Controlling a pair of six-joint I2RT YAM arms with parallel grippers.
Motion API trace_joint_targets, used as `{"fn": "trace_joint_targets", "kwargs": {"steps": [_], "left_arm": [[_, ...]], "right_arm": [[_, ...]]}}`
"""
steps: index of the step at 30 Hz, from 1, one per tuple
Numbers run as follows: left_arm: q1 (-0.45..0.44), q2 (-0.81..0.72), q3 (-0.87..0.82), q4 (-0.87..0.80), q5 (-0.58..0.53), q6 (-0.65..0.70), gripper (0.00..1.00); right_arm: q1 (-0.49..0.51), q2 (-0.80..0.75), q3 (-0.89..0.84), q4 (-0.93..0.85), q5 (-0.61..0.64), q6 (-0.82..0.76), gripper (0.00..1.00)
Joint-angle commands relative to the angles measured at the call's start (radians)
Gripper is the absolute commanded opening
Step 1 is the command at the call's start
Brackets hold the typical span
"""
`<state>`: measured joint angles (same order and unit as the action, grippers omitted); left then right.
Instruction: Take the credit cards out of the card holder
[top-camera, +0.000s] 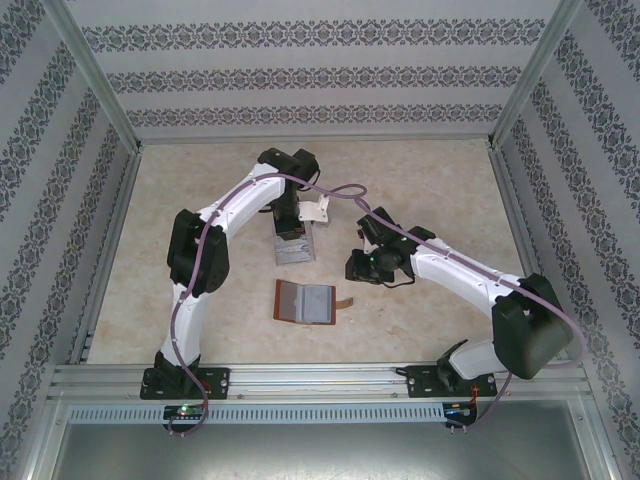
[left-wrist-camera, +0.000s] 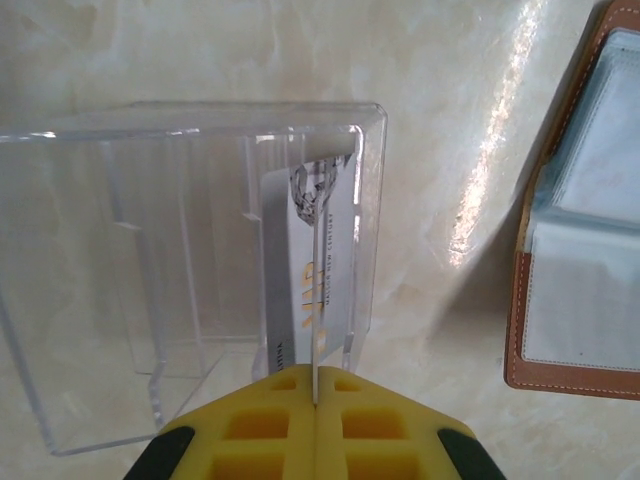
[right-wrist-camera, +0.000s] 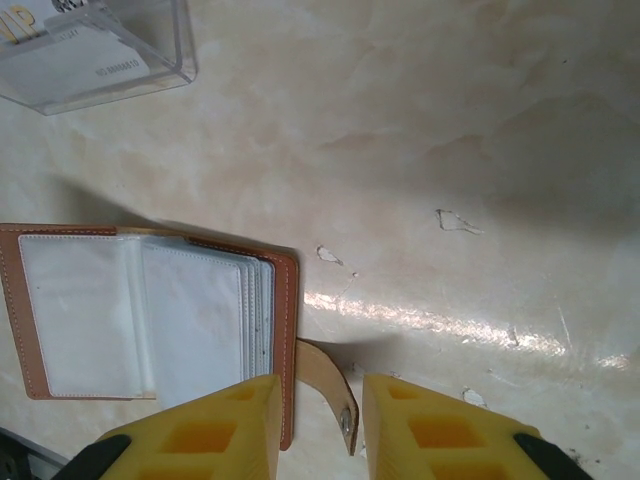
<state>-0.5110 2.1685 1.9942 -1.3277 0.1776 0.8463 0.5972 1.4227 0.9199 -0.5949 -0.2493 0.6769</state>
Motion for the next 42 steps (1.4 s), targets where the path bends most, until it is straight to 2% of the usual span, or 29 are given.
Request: {"fn": "trace_joint_targets", "kwargs": {"steps": [1, 11, 19, 24, 29, 33, 39, 42], "left_arm": [[0.012, 0.026, -0.023, -0.017, 0.036, 0.043, 0.0], [0.015, 0.059, -0.056, 0.004, 0.069, 0.05, 0.0], [0.016, 0.037, 0.002, -0.01, 0.039, 0.017, 0.25], [0.015, -0.025, 0.012, 0.03, 0.043, -0.04, 0.29], [0.015, -0.127, -0.06, 0.165, 0.053, -0.186, 0.29], [0.014, -0.215, -0.149, 0.289, 0.088, -0.374, 0.29], [0.009, -0.354, -0.323, 0.471, 0.072, -0.778, 0.28], [0.009, -0.416, -0.41, 0.542, 0.116, -0.953, 0.28]], "right_arm": [[-0.008, -0.015, -0.015, -0.002, 0.019, 0.004, 0.29], [-0.008, -0.014, -0.016, 0.001, 0.017, 0.007, 0.29], [-0.009, -0.019, -0.014, 0.001, 0.017, 0.01, 0.29], [-0.007, -0.021, -0.011, 0.003, 0.015, 0.012, 0.29], [0.003, -0.012, -0.007, 0.017, 0.007, 0.018, 0.29], [0.021, 0.0, -0.002, 0.03, 0.004, 0.027, 0.29], [0.063, 0.039, 0.011, 0.066, -0.033, 0.039, 0.29], [0.084, 0.062, 0.01, 0.085, -0.046, 0.049, 0.3]]}}
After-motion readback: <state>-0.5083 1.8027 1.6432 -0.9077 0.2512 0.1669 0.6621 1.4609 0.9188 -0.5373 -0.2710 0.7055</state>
